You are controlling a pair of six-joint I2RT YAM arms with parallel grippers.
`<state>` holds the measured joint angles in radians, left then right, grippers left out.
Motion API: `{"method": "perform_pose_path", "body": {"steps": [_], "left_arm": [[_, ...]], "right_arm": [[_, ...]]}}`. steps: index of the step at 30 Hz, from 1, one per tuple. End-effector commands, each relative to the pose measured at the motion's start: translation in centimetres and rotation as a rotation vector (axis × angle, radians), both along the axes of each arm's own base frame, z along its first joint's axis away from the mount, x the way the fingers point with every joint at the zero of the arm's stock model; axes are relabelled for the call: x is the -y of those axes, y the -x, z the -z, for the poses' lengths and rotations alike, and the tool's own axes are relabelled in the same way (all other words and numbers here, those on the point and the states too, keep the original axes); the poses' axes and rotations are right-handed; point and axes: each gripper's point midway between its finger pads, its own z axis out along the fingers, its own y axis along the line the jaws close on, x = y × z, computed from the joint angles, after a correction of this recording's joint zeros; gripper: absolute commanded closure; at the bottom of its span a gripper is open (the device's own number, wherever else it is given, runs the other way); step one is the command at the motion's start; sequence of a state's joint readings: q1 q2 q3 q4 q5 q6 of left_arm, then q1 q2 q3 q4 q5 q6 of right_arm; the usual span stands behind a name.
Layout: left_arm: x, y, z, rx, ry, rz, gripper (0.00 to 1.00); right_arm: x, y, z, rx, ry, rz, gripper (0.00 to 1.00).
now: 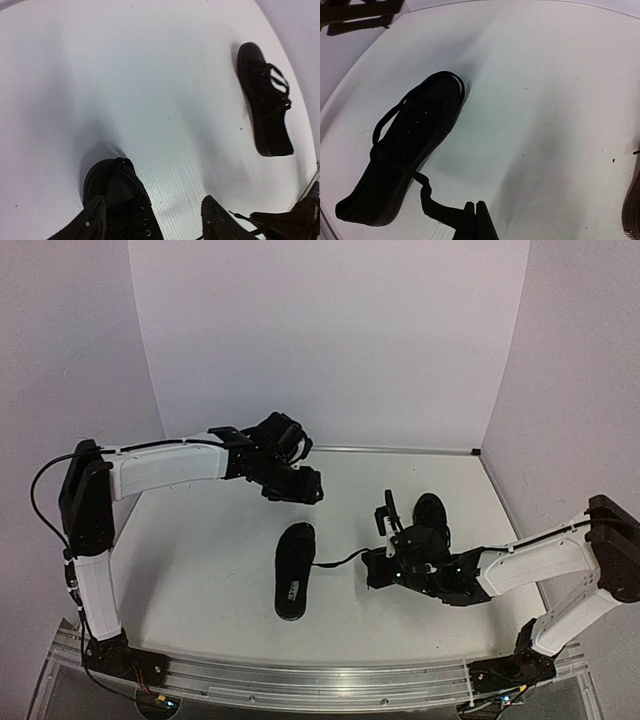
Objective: Tie the shoes
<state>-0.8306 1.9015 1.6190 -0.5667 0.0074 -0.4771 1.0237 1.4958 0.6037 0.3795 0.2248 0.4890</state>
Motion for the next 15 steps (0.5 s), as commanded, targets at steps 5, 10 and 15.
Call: {"method": "perform_pose_path", "body": {"steps": [5, 10, 15], "left_arm": [[2.3, -2.1, 5.4, -0.072, -0.128, 0.19, 0.47], [2.4, -2.8, 8.2, -0.096, -0.19, 0.207, 0.53], [2.1, -3.4, 10.4, -0.105, -0.239, 0.204, 0.53]], "right_arm": [[-0.6, 0.1, 0.3, -0.038, -0.028, -0.002, 1.0], [-0.6, 0.1, 0.6, -0.045, -0.027, 0.0, 1.0], [-0.7, 0.1, 0.8, -0.049, -0.023, 0.0, 1.0]]}}
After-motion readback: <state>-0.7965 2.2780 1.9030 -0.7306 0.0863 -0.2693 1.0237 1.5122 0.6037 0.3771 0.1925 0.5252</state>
